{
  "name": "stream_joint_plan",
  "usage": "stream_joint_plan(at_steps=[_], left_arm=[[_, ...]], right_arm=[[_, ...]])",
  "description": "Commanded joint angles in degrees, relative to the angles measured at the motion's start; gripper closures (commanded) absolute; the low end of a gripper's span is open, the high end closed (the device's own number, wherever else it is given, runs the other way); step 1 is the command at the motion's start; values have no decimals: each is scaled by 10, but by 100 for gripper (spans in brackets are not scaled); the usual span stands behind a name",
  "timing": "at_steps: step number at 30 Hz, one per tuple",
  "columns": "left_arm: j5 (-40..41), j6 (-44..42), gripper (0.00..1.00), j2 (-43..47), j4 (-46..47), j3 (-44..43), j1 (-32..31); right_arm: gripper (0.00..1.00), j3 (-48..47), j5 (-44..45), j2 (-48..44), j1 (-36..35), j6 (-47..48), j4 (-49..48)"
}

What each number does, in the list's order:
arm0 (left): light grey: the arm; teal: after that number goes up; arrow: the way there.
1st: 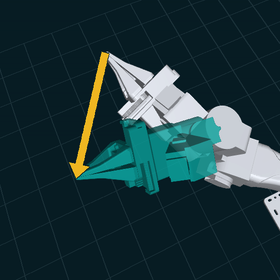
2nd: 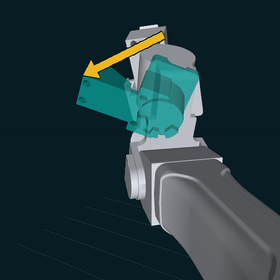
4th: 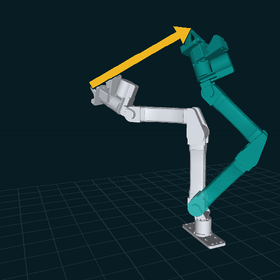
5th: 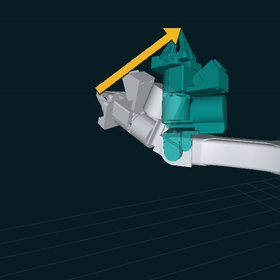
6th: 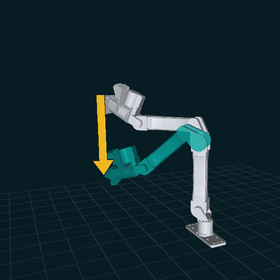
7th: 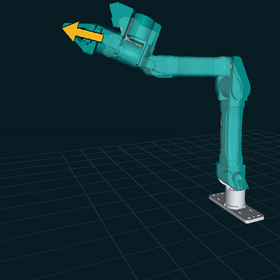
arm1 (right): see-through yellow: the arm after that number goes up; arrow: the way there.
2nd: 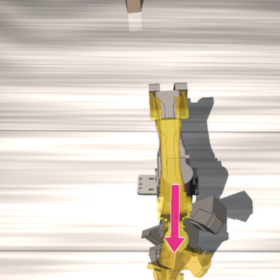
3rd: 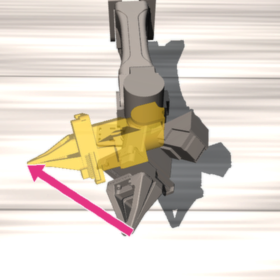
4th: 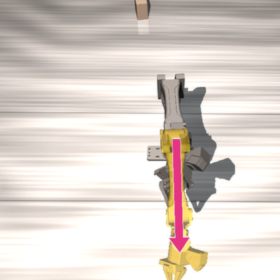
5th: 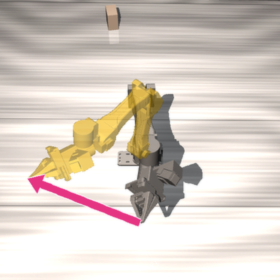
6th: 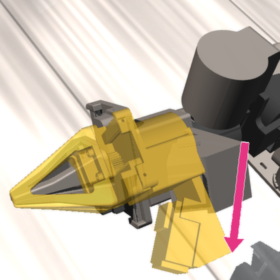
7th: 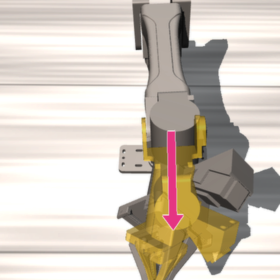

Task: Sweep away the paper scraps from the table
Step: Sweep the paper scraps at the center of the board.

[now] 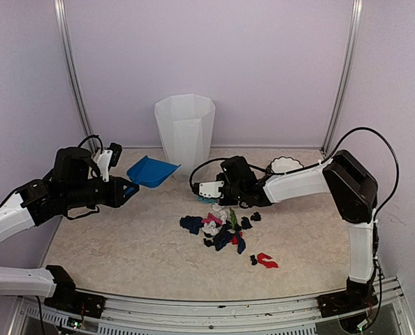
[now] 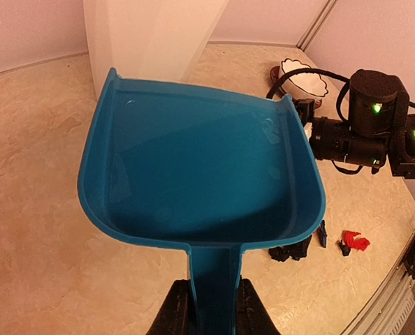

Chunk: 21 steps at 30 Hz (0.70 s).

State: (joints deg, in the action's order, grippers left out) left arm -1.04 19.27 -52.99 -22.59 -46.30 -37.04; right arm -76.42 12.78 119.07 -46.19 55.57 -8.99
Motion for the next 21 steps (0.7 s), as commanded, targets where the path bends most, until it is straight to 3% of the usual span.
stream_joint_plan(at_steps=[1,10,21], left_arm=[[8,-5,100,4,-5,5,1],[9,3,100,-4,-5,5,-2],[78,90,100,-1,2,33,-77]], right_arm=[[100,-8,-77,1,-4,-10,32],[100,67,-145,-61,-31,-9,61],[100,176,-167,-194,-61,-2,73]])
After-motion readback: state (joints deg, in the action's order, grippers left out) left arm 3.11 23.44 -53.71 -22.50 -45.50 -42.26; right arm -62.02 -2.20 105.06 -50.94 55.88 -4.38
